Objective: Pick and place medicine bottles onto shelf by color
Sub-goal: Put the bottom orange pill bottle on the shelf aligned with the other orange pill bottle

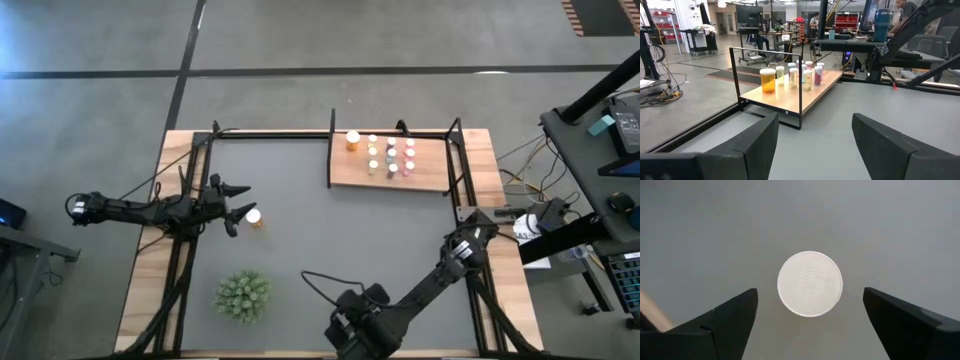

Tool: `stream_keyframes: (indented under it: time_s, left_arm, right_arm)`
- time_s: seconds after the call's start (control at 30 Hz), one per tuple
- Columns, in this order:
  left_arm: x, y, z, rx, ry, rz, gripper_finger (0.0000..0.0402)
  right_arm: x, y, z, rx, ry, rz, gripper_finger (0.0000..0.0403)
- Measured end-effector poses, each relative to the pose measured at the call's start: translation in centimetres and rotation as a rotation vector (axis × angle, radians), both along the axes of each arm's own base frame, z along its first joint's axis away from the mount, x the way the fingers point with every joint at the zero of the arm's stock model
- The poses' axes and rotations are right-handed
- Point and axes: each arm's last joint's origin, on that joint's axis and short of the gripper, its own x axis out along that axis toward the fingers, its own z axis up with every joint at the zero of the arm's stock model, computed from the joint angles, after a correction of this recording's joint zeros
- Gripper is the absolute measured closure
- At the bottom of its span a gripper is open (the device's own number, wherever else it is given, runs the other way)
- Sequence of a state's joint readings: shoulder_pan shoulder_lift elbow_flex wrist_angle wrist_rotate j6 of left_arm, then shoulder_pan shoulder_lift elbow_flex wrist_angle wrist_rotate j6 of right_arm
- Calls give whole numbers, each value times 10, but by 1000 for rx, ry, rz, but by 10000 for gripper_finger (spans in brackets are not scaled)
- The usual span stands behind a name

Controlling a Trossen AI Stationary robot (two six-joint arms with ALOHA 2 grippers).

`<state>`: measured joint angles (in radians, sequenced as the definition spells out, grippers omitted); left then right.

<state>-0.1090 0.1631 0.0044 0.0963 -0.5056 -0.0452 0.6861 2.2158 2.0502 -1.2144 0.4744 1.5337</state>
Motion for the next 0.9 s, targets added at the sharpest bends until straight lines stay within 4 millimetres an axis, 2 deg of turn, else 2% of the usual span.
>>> stream_keyframes:
  time_s: [0.2,0.5,0.9]
  left_arm:
    - [0,0,0,0,0,0,164]
    - [0,0,0,0,0,0,164]
    - [0,0,0,0,0,0,164]
  right_arm:
    - [8,-6,-15,-10,30,-22,73]
    - [14,-12,-17,-3,15,-51,78]
    - [13,-13,-22,11,10,-95,78]
